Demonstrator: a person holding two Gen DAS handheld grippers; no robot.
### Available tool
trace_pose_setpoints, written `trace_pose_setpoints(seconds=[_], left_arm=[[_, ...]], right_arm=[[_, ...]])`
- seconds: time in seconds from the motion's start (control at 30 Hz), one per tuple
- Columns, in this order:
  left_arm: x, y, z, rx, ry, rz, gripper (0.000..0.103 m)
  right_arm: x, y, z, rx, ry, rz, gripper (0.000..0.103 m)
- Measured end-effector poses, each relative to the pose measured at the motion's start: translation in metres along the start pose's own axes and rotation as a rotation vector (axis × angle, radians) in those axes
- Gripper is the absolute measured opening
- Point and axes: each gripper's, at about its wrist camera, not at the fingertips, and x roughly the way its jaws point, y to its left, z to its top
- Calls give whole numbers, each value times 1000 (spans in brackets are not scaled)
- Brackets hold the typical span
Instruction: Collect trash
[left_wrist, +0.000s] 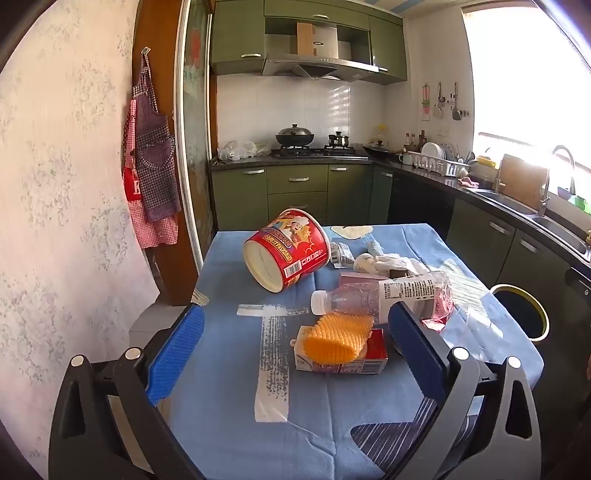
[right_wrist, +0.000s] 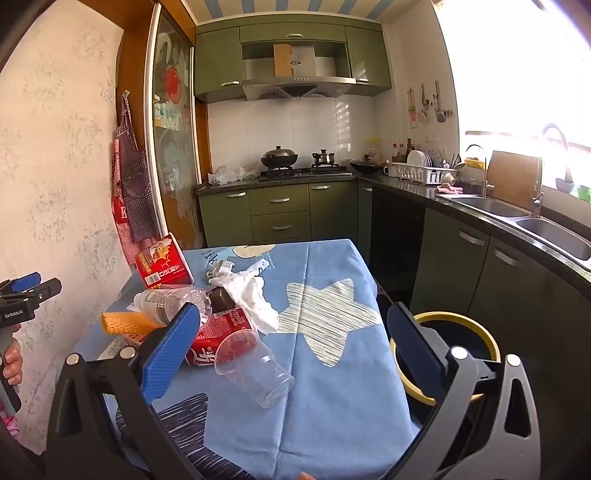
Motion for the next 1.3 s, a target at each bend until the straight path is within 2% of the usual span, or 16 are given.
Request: trace_pose_setpoints(seconds=[1.3], left_arm=[[7,3,2,2,26,-22,98]], right_arm=[[9,4,1,-11,17,-7,97]])
